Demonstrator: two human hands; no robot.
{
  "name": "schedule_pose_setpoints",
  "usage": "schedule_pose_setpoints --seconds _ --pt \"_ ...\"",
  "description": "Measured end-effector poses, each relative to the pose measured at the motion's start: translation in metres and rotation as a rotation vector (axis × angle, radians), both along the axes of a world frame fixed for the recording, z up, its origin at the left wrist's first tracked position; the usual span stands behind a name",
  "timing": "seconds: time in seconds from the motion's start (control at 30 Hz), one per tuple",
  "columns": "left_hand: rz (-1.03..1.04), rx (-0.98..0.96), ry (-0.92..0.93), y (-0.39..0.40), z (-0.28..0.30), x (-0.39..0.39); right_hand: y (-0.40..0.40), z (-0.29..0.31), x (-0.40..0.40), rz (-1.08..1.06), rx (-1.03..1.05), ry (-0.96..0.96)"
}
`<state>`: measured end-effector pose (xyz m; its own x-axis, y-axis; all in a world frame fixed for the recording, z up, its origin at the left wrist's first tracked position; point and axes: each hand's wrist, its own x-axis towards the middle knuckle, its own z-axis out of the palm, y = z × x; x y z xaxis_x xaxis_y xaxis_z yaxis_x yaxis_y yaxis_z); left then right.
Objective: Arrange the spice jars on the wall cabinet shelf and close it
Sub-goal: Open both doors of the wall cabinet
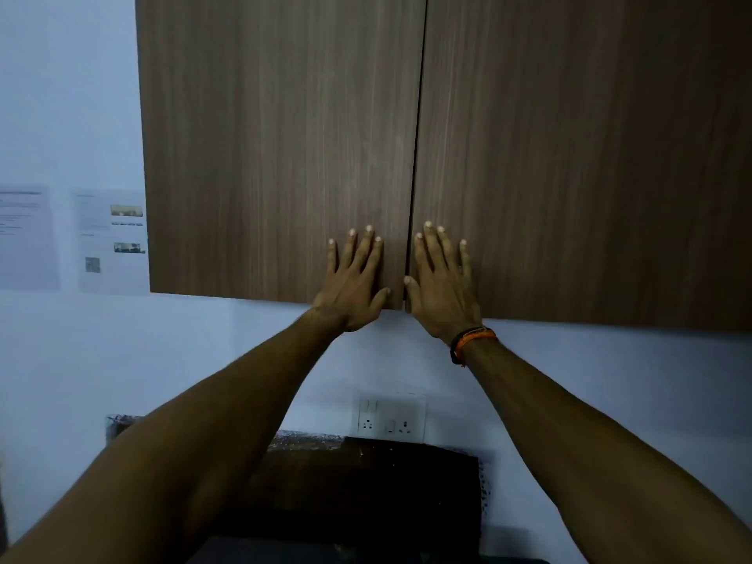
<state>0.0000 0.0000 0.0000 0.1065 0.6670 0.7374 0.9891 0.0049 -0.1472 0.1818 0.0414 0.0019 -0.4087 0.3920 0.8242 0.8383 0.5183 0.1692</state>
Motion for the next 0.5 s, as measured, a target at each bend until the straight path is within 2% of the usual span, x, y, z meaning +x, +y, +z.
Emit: schedule_pose_setpoints --seconds 0.23,0.37,0.5 --pt "0.206 -0.062 0.206 0.009 -0.001 -0.001 0.003 0.008 -0.002 -0.018 0.016 -0.007" --pt "0.255 0.001 0.285 0.012 0.005 0.000 0.001 0.011 -0.003 0.021 0.008 -0.008" --pt "0.283 -0.019 0.358 0.008 0.011 -0.007 -0.002 0.016 0.000 0.074 0.034 -0.022"
